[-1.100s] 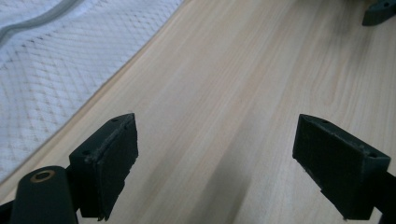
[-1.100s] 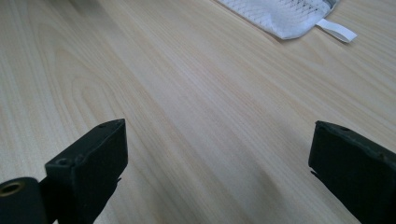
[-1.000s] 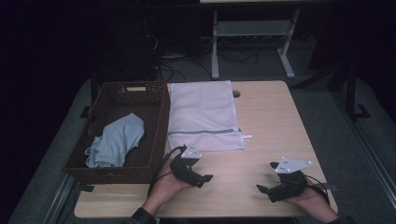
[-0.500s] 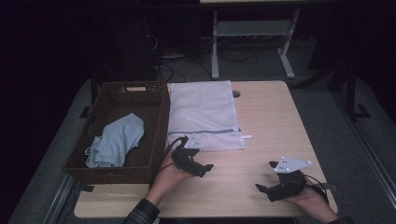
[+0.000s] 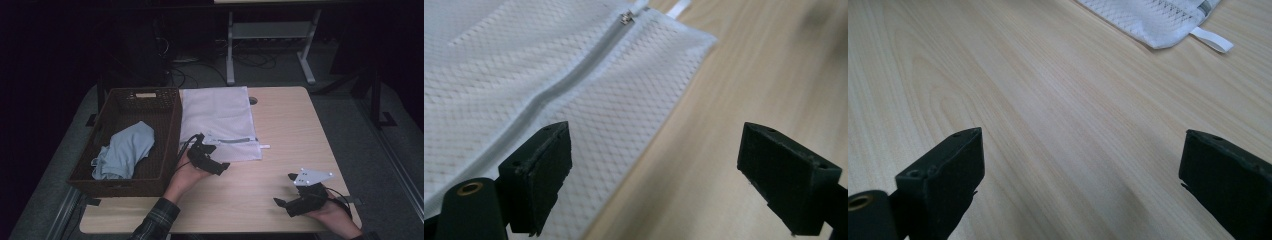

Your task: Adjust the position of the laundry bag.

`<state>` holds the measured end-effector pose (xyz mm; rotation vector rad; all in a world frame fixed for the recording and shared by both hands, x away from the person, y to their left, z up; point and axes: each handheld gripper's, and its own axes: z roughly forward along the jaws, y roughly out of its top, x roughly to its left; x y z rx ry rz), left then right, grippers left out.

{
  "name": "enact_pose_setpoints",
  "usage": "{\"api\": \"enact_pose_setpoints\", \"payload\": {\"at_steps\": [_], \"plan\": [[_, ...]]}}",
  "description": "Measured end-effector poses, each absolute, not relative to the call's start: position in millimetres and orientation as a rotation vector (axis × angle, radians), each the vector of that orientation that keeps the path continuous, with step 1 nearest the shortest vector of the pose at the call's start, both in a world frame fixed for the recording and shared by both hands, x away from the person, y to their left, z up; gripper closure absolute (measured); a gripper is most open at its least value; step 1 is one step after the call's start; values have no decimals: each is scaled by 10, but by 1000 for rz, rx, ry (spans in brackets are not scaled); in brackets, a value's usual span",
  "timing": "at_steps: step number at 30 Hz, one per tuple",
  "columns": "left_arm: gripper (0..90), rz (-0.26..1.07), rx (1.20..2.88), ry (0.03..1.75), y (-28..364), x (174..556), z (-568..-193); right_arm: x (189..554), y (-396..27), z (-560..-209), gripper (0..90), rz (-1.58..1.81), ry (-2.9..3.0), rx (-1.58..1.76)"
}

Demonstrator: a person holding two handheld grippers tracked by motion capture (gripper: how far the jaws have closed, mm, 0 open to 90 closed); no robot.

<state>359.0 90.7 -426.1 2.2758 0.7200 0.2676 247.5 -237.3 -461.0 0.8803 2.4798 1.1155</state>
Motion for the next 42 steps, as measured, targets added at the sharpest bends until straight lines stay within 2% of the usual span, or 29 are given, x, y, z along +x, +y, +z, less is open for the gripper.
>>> {"api": "enact_pose_setpoints", "payload": {"at_steps": [10,28,32,39,42], "plan": [[138,327,2231,819,888,3905,-4261,2479,-2386,-4612,36,1120,2478,885],[146,342,2147,919,890,4428,-4165,2489,-2402,-4618,38,1118,2476,886],[175,361,2135,939,872,4537,-4163,2486,-2404,-4614,39,1123,2475,892],[307,379,2115,968,862,4765,-4148,2485,-2410,-4616,40,1123,2475,892],[392,393,2120,977,856,4819,-4157,2487,-2412,-4615,41,1126,2476,892]]}}
